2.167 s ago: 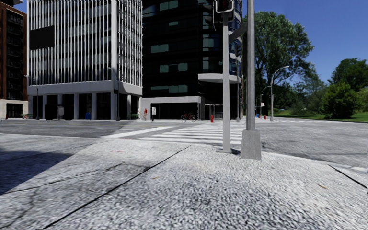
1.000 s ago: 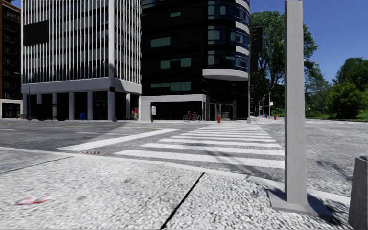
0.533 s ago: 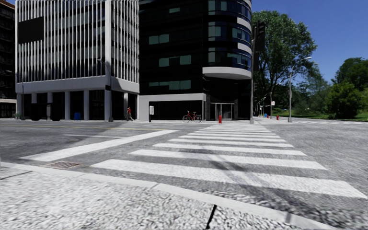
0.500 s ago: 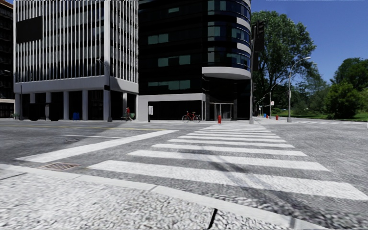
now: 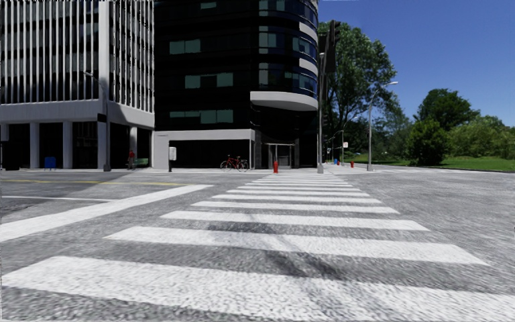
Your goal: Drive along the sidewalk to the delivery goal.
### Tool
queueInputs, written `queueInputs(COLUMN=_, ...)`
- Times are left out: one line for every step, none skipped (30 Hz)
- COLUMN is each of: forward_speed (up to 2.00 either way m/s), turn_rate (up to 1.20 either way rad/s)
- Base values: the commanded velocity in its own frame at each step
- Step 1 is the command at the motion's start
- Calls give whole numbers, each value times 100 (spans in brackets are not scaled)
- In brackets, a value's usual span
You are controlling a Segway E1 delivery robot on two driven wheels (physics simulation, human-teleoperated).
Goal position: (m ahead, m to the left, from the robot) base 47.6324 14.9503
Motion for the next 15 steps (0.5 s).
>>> queueInputs(forward_speed=166, turn_rate=-40)
queueInputs(forward_speed=166, turn_rate=-40)
queueInputs(forward_speed=165, turn_rate=-40)
queueInputs(forward_speed=165, turn_rate=-40)
queueInputs(forward_speed=164, turn_rate=-40)
queueInputs(forward_speed=162, turn_rate=-40)
queueInputs(forward_speed=159, turn_rate=-40)
queueInputs(forward_speed=159, turn_rate=-40)
queueInputs(forward_speed=155, turn_rate=-40)
queueInputs(forward_speed=152, turn_rate=-34)
queueInputs(forward_speed=150, turn_rate=-29)
queueInputs(forward_speed=146, turn_rate=-27)
queueInputs(forward_speed=146, turn_rate=-27)
queueInputs(forward_speed=141, turn_rate=-26)
queueInputs(forward_speed=139, turn_rate=-24)
